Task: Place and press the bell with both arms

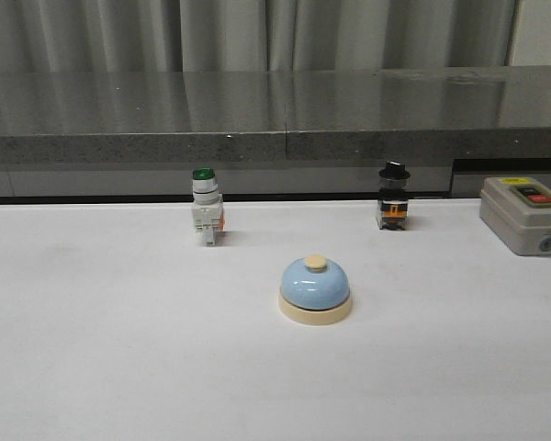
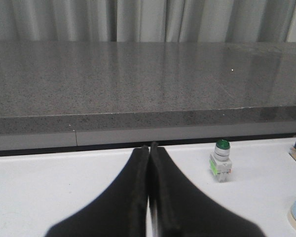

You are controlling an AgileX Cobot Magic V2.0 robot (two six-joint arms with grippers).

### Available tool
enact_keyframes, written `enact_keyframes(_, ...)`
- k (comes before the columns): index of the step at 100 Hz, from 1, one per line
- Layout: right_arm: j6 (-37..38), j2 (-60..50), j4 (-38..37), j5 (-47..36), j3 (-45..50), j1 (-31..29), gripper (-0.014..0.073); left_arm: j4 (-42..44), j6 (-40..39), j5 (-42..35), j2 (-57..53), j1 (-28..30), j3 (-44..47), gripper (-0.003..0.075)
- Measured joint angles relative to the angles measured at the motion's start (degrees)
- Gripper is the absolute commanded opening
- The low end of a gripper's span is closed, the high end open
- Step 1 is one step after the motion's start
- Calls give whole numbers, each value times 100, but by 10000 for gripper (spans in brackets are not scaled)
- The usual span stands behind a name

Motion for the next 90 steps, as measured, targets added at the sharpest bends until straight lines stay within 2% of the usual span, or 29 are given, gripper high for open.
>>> enact_keyframes(16,0,0,0,0,0,0,-64,-23,0,-666,-465,251,836,-21)
enact_keyframes(43,0,0,0,0,0,0,-64,-43,0,-770,-1069,681,1710,-21)
enact_keyframes(90,0,0,0,0,0,0,-64,-43,0,-862,-1858,820,2012,-21)
